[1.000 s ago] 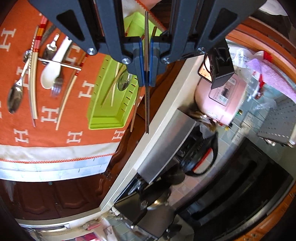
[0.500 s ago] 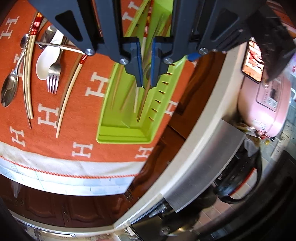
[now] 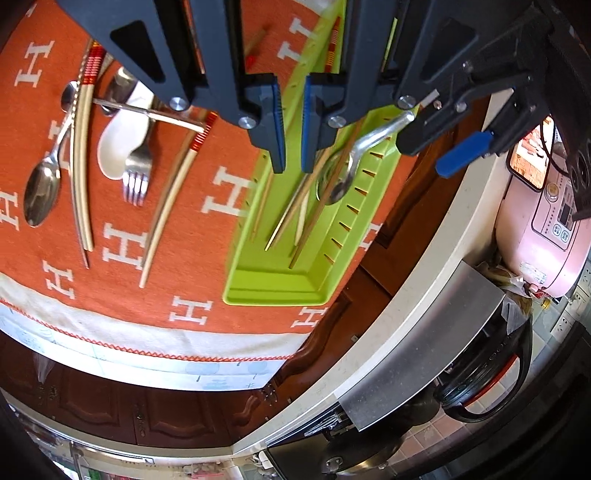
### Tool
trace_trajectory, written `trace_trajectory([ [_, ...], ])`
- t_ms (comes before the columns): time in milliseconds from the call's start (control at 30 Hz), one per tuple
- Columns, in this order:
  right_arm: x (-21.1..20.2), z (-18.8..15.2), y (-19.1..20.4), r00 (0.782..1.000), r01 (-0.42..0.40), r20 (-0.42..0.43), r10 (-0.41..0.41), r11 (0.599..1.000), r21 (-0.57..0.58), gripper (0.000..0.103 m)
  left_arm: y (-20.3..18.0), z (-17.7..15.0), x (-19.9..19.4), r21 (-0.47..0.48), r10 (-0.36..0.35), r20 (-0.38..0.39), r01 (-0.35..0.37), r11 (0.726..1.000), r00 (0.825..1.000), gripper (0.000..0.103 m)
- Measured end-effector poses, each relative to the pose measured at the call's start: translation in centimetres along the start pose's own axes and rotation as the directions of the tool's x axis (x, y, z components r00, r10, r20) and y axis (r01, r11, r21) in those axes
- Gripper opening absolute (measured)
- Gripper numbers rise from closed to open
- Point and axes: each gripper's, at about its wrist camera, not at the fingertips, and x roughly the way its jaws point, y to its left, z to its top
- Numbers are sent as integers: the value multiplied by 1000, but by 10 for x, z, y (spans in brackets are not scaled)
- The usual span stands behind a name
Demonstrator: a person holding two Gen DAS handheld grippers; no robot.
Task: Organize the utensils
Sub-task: 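Lower both chopsticks into the green tray and open both grippers, then grasp a light wooden chopstick with the left gripper while the right grasps white chopsticks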
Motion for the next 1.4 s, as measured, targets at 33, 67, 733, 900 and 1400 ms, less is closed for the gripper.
trace_trajectory([
  [33,-2,-1,-1,1000,4,4,-4,1000,1,9,-1,0,-1,3,1,0,-1,1000,1000,63],
  [67,-5,-3,-3,1000,7,10,-8,1000,2,9,-3,0,-1,6,3,0,-3,1000,1000,63],
  [733,-63,-45,-90,989,79,116,-97,985,152,9,-79,-7,-2,163,-1,-33,7,987,999,67],
  [900,-69,-53,-117,986,81,126,-107,978,193,9,-97,-2,7,184,-17,-56,27,983,998,67],
  [1400,-55,-59,-164,992,46,106,-72,971,235,9,-133,34,93,175,-155,-254,203,963,955,10],
])
